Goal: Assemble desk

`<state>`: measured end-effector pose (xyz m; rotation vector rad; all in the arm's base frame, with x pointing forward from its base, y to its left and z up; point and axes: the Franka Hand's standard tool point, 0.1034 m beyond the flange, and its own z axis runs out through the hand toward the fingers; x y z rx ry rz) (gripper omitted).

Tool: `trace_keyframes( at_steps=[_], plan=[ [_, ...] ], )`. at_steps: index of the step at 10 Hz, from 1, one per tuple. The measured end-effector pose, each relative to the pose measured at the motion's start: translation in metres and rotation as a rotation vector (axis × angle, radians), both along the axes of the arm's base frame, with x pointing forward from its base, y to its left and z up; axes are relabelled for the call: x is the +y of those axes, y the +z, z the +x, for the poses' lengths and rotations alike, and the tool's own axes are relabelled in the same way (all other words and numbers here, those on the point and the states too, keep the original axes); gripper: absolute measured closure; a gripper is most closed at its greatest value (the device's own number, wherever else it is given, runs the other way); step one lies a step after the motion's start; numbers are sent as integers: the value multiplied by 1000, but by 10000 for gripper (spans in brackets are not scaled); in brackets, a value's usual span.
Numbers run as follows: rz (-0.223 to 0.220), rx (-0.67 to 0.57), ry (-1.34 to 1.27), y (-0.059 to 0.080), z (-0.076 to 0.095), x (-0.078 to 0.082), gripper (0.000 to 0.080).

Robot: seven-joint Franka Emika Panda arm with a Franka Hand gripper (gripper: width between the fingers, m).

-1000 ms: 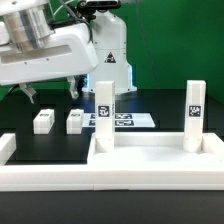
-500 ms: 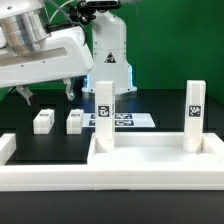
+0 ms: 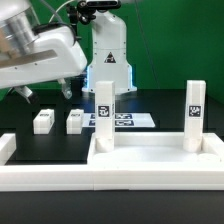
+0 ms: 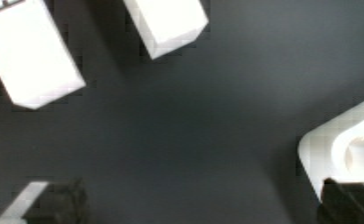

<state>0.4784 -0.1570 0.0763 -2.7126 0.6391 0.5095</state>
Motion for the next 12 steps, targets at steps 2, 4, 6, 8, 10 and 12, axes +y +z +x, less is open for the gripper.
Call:
trace_keyframes(
  at_steps=[2,4,6,8,10,12],
  plan=[
    [54,114,35,-2,-11,16,151],
    [97,197,58,-8,-19,27,151],
    [111,237,69,-10,-20,20,151],
    [116,245,69,-11,-22,21,151],
    [144,280,56,-12,-33,23,151],
    [218,380,33,-18,-53,31,151]
  ],
)
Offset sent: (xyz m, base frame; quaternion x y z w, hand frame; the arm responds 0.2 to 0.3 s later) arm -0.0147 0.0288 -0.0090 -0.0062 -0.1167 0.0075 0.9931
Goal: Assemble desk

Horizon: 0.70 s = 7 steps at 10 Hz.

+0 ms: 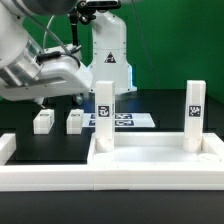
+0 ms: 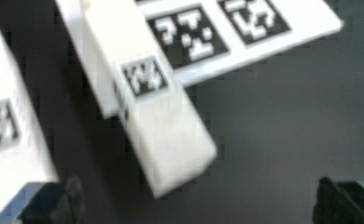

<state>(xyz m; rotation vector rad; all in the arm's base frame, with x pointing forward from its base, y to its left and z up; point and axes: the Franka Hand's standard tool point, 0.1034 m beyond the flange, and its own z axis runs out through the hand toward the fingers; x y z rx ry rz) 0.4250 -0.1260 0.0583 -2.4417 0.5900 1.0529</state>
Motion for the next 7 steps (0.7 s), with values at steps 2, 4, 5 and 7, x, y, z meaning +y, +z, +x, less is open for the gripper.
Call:
trace_keyframes(
  at_steps=[2,4,5,7],
  plan=[
    [-7,-2,5,-2,1,1,151],
    [-8,-3,4,-3,1,0,151],
    [-9,-1,4,-4,0,1,151],
    [-5,26,8,-16,-6,4,151]
  ],
)
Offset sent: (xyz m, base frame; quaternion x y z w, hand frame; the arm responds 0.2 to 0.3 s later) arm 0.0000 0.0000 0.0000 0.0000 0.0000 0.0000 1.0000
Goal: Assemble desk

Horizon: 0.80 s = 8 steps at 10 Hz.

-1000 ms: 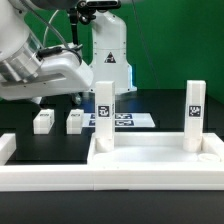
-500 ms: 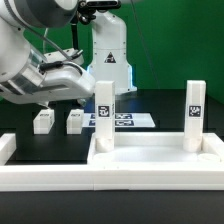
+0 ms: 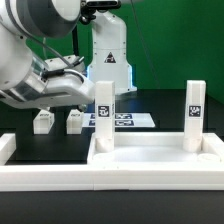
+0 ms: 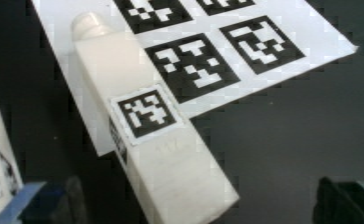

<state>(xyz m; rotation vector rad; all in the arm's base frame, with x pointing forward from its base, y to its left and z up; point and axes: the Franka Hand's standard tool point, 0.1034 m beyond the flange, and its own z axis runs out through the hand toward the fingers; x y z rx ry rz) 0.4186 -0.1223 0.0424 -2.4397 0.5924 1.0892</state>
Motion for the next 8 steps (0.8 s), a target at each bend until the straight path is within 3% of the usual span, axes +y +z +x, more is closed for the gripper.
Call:
trace_keyframes(
  at_steps=[8],
  plan=[
    [3,44,11,-23,-10,10,151]
  ],
)
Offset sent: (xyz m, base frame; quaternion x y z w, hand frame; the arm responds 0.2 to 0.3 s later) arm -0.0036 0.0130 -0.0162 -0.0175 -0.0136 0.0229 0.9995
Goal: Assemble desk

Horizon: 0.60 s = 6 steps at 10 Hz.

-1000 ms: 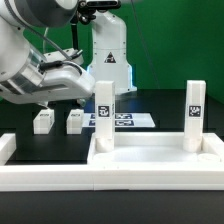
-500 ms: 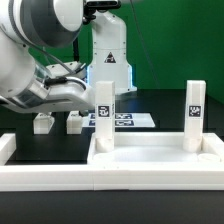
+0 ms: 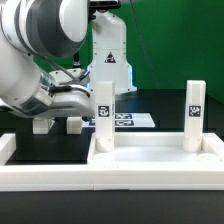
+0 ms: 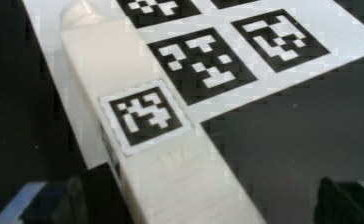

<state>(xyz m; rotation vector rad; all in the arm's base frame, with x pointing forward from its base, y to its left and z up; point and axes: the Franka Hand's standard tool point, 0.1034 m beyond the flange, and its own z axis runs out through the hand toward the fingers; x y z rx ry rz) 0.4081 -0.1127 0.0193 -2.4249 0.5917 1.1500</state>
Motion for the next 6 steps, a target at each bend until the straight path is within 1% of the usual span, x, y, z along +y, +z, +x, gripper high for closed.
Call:
trace_keyframes(
  at_steps=[3,5,6],
  plan=[
    [-1,1,-1,-1,0,0,151],
    [-1,1,-1,-1,0,0,412],
    [-1,1,-1,-1,0,-1,412]
  ],
)
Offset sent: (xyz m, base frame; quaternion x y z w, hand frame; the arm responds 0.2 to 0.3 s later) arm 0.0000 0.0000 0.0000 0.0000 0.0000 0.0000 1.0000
